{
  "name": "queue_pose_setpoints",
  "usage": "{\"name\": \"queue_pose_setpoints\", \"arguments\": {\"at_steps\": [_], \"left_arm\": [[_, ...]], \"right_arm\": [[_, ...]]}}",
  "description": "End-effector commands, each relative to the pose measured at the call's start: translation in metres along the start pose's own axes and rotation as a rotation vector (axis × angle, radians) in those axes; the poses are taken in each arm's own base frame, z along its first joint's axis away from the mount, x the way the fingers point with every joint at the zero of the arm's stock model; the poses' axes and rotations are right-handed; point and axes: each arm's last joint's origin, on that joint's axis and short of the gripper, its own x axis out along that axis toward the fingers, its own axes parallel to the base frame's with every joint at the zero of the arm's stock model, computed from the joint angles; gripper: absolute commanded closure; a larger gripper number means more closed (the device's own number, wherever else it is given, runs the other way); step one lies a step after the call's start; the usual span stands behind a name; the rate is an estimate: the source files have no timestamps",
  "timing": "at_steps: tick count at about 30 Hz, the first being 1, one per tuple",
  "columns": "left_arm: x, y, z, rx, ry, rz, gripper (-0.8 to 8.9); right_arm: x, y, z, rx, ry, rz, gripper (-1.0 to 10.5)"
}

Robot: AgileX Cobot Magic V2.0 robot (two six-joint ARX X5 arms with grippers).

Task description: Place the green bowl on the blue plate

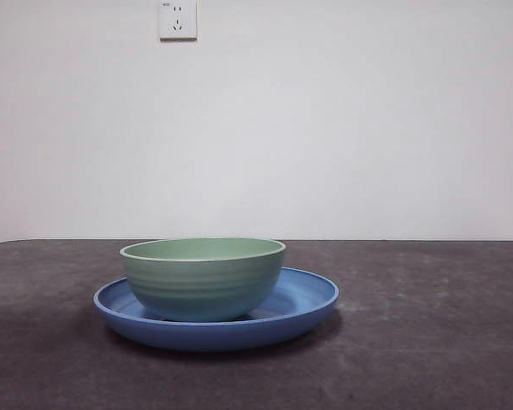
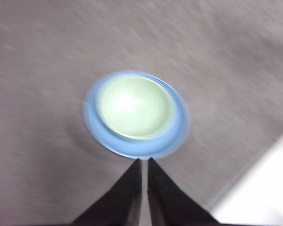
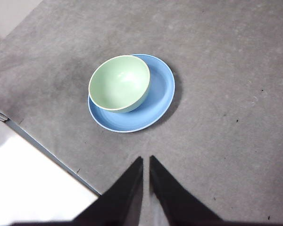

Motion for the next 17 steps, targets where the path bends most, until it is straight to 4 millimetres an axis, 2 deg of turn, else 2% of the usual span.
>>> {"name": "queue_pose_setpoints", "arguments": {"at_steps": [1,5,12,17], "left_arm": [[0.003,0.011,0.0,0.048,-0.06,0.123,7.98],[0.023,0.032,-0.02,0.0,-0.199,0.3,7.98],[0.073,0.065,-0.089,-0.091,-0.498,0.492,7.97],[0.094,0.074,-0.132,-0.25,-0.52,0.522,7.93]], "right_arm": [[-0.002,0.002,0.003,-0.02,-0.016,0.005,9.3],[-0.002,0.002,0.003,-0.02,-0.016,0.005,9.3],[-0.002,0.002,0.003,-0.02,-0.016,0.005,9.3],[-0.002,0.002,0.003,-0.02,-0.016,0.005,9.3]]}}
